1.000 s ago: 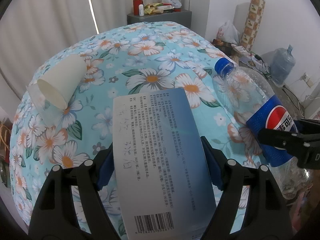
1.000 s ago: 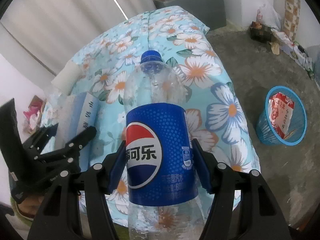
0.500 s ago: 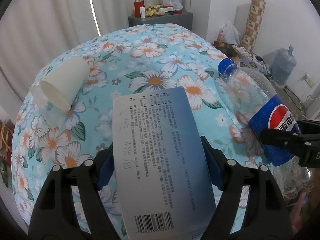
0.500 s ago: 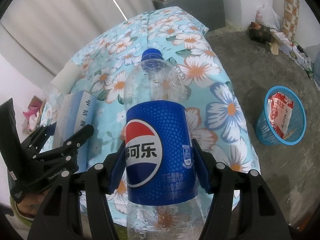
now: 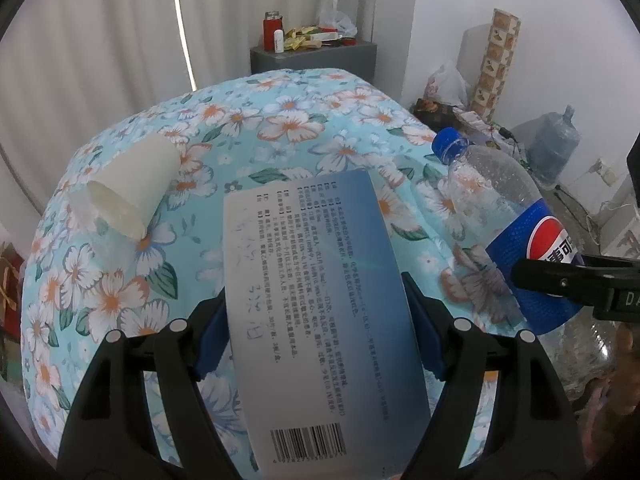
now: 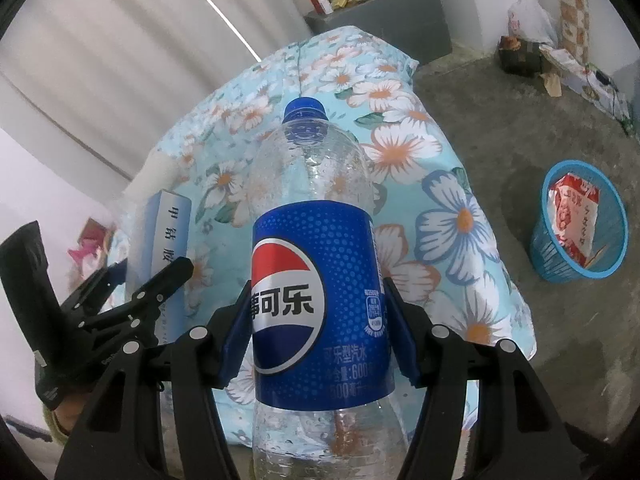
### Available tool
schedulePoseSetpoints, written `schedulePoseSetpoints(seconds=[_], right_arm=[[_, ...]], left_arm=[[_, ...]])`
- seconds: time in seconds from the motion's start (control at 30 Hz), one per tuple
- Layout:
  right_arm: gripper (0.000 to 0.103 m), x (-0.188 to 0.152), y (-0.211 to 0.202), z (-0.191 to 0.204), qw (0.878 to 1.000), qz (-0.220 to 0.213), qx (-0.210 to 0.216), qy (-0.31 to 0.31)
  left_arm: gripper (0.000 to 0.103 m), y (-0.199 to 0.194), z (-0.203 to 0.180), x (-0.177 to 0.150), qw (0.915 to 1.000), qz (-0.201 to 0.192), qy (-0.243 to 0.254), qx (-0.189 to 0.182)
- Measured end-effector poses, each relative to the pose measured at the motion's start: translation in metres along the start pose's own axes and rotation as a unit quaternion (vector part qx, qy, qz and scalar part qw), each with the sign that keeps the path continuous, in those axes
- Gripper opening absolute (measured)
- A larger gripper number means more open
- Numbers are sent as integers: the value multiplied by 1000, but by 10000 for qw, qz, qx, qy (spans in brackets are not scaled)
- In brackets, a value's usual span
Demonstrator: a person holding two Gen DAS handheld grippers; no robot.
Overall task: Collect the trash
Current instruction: 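Lift the box with the left tool while right holds the Pepsi bottle, then carry both tools over the blue wastebasket and open them to drop trash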
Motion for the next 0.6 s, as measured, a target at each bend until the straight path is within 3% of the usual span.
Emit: schedulePoseSetpoints(seconds=[0.3, 0.6], right_arm=[[59, 17, -35, -25, 9969, -521, 216, 548], [59, 31, -92, -92, 9831, -1316, 47, 1271]], left_arm=[[72, -8, -23, 29, 9989, -242, 138, -380], [72, 2, -103, 65, 9905, -174, 448, -1289]])
Point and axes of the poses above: each gripper's, at about its wrist camera, not at the fingertips, and y roughly the way its jaws point, z to its left, x to its top, the point moved 6 cm from there along y, roughly the way its jaws point, and after that the axes turned 13 degrees about -z, right-handed, at the moved point
